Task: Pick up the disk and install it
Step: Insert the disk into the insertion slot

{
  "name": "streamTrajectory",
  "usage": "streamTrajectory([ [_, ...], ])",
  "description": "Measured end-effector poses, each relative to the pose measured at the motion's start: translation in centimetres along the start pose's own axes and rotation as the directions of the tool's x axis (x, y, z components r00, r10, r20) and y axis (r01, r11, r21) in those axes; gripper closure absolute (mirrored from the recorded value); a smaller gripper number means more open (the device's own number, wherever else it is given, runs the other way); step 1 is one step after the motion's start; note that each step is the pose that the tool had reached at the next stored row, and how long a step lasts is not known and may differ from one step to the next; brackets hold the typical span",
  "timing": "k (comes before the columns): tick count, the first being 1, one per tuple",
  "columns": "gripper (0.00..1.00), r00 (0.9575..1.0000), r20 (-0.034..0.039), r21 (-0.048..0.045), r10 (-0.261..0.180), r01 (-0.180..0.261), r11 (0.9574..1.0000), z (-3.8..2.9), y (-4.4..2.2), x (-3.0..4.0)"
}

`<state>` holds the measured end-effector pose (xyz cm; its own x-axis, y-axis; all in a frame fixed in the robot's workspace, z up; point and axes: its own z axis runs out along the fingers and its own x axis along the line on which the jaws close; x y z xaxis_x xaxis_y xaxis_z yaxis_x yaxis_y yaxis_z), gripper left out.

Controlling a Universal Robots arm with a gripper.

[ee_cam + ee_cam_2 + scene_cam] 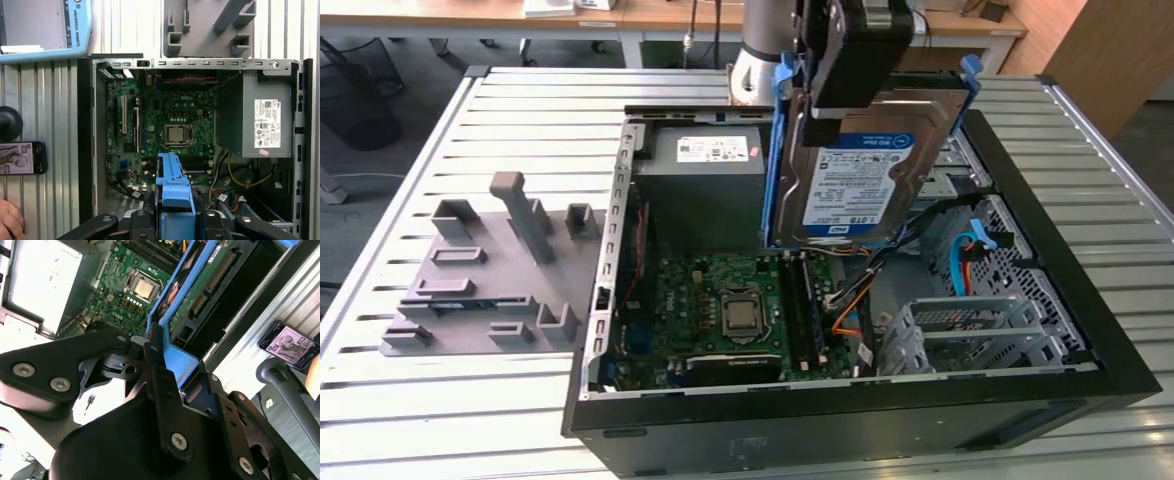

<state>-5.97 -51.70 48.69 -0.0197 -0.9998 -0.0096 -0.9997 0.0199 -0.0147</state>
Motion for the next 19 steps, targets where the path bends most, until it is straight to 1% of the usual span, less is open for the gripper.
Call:
streamTrajectory([
  [2,0.64,1.0000,0.0002,0.0001,0.000,0.000,1.0000,0.07,-0.45,0.00],
  [4,0.64,1.0000,0.0003,0.0001,0.000,0.000,1.0000,0.13,-0.65,0.01],
  [15,0.64,1.0000,0.0001,0.0001,0.000,0.000,1.0000,0.14,-0.70,0.01],
  [16,0.64,1.0000,0.0001,0.0001,0.000,0.000,1.0000,0.14,-0.71,0.08],
  [19,0.64,1.0000,0.0003,0.0001,0.000,0.000,1.0000,0.17,-0.72,1.07],
])
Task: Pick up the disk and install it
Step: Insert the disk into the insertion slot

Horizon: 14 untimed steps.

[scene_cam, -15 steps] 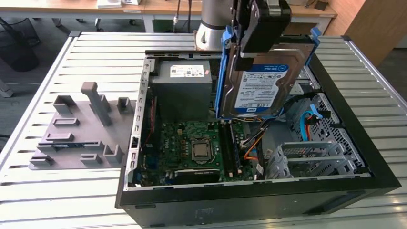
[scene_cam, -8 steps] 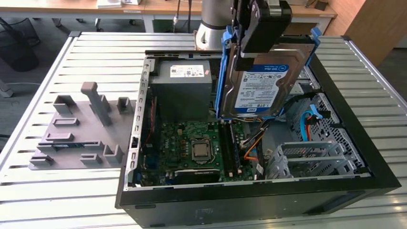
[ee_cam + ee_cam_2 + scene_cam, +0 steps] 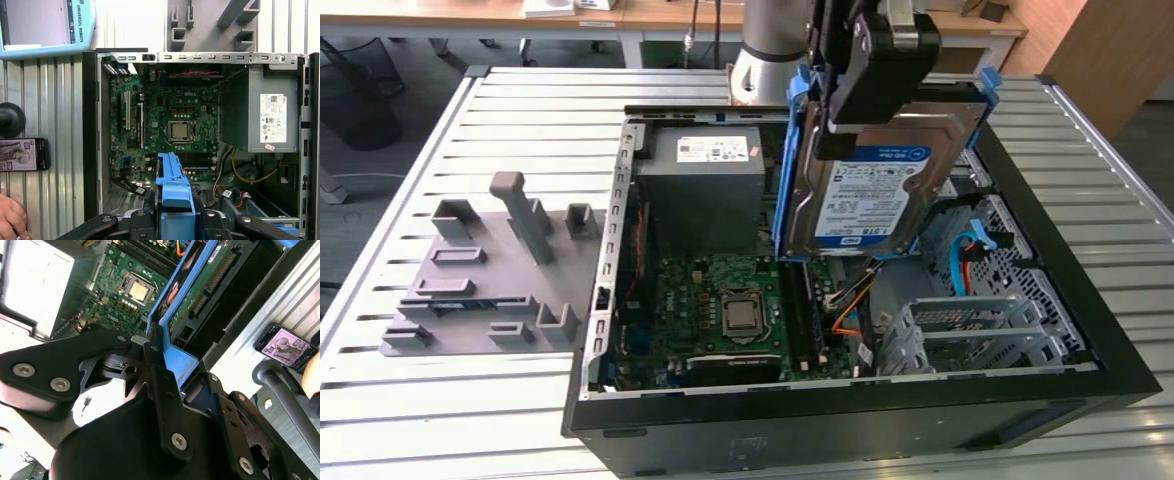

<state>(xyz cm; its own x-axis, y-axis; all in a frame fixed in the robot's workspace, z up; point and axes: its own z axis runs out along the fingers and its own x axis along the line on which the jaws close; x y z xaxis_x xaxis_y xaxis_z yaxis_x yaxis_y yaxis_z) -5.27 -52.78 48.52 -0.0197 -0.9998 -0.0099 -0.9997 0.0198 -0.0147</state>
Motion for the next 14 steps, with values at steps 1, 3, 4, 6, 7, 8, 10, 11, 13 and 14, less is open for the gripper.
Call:
streamTrajectory([
  [1,0.64,1.0000,0.0003,0.0000,0.000,0.000,1.0000,0.03,-0.01,0.36],
  [3,0.64,1.0000,0.0004,0.0000,0.000,0.000,1.0000,0.11,-0.20,0.91],
  [4,0.64,1.0000,0.0002,-0.0001,0.000,0.000,1.0000,0.15,-0.36,1.13],
  [6,0.64,1.0000,0.0004,0.0000,0.000,0.000,1.0000,0.27,-0.87,1.42],
  [7,0.64,1.0000,0.0007,0.0000,0.000,0.000,1.0000,0.34,-1.23,1.49],
  [8,0.64,1.0000,0.0006,-0.0001,0.000,0.000,1.0000,0.41,-1.64,1.54],
  [10,0.64,1.0000,0.0004,-0.0003,0.000,0.000,1.0000,0.54,-2.44,1.63],
  [11,0.64,1.0000,0.0005,-0.0003,0.000,0.000,1.0000,0.62,-2.83,1.68],
  [13,0.64,1.0000,0.0002,-0.0005,0.000,0.000,1.0000,0.77,-3.32,1.92],
  [14,0.64,1.0000,0.0004,-0.0004,0.000,0.000,1.0000,0.87,-3.48,2.09],
])
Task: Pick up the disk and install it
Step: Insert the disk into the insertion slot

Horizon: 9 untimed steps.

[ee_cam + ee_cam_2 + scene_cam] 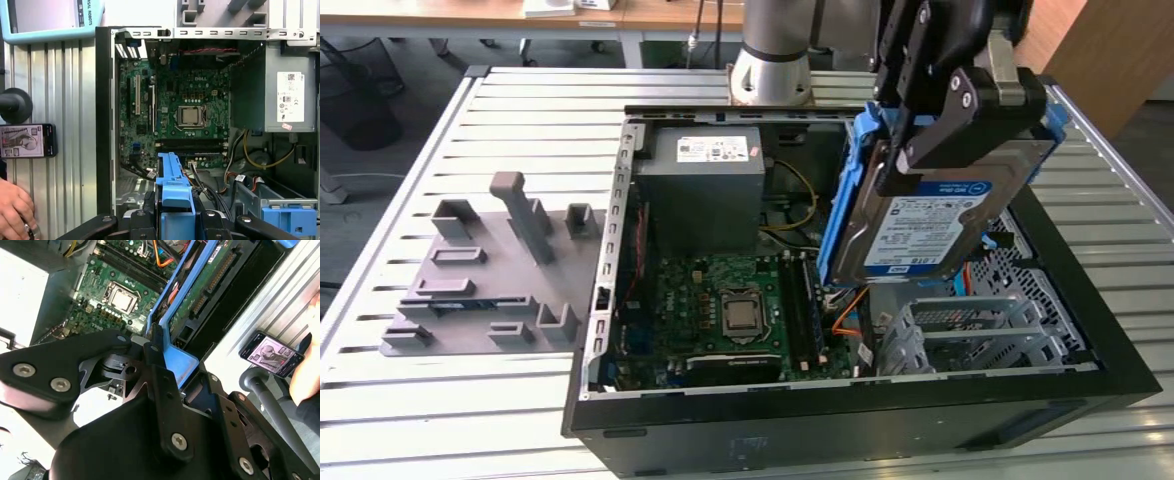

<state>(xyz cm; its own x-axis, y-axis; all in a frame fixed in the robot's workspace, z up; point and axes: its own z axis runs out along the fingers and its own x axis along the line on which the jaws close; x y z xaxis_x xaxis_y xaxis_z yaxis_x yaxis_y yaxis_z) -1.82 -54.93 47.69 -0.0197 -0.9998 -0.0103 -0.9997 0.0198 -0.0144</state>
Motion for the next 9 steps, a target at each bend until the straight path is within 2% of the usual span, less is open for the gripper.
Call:
streamTrajectory([
  [5,0.64,1.0000,0.0001,0.0000,0.000,0.000,1.0000,0.24,-0.77,0.50],
  [9,0.64,1.0000,0.0000,-0.0005,0.000,0.000,1.0000,0.38,-1.95,0.66],
])
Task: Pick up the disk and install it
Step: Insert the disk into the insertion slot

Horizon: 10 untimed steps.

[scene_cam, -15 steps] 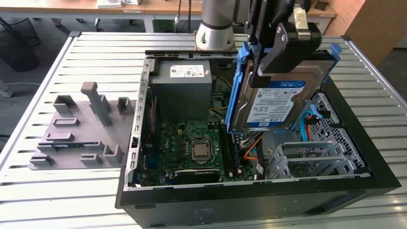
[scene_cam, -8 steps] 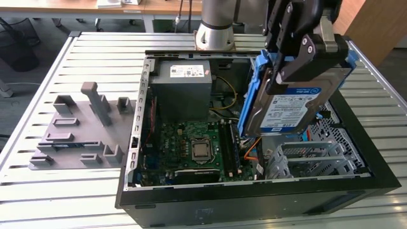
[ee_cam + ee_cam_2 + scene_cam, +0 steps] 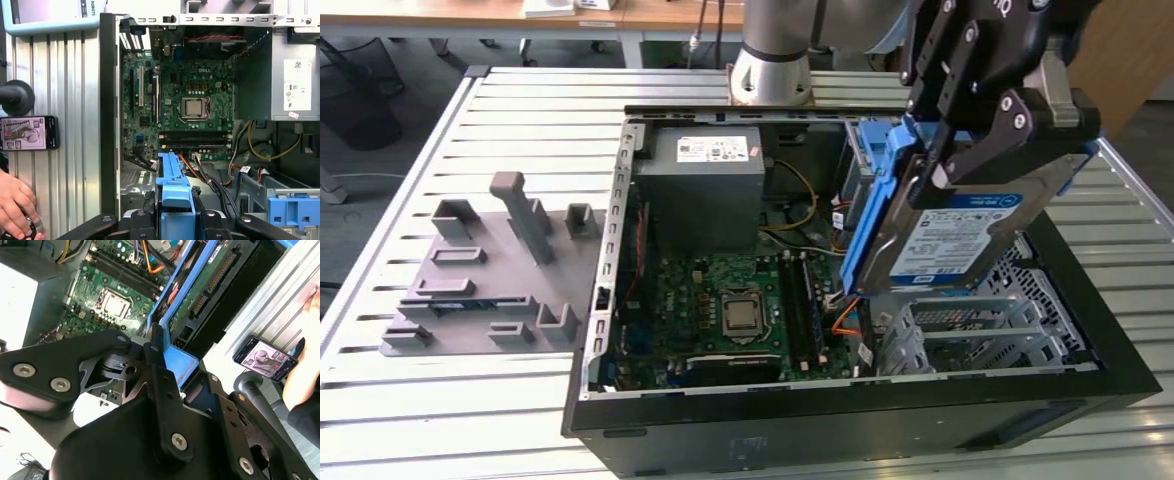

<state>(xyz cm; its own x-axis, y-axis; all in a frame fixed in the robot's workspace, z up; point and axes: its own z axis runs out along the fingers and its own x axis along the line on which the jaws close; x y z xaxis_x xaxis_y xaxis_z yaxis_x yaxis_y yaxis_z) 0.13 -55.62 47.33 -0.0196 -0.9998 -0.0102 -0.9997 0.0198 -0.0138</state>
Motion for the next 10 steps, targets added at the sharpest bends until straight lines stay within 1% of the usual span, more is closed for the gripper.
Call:
streamTrajectory([
  [2,0.64,1.0000,0.0000,-0.0003,0.000,0.000,1.0000,0.07,-0.51,0.04],
  [3,0.64,1.0000,0.0000,-0.0003,0.000,0.000,1.0000,0.12,-0.63,0.09],
  [6,0.64,1.0000,0.0001,-0.0002,0.000,0.000,1.0000,0.26,-0.87,0.41],
  [10,0.64,1.0000,0.0000,-0.0003,0.000,0.000,1.0000,0.44,-1.14,1.14],
])
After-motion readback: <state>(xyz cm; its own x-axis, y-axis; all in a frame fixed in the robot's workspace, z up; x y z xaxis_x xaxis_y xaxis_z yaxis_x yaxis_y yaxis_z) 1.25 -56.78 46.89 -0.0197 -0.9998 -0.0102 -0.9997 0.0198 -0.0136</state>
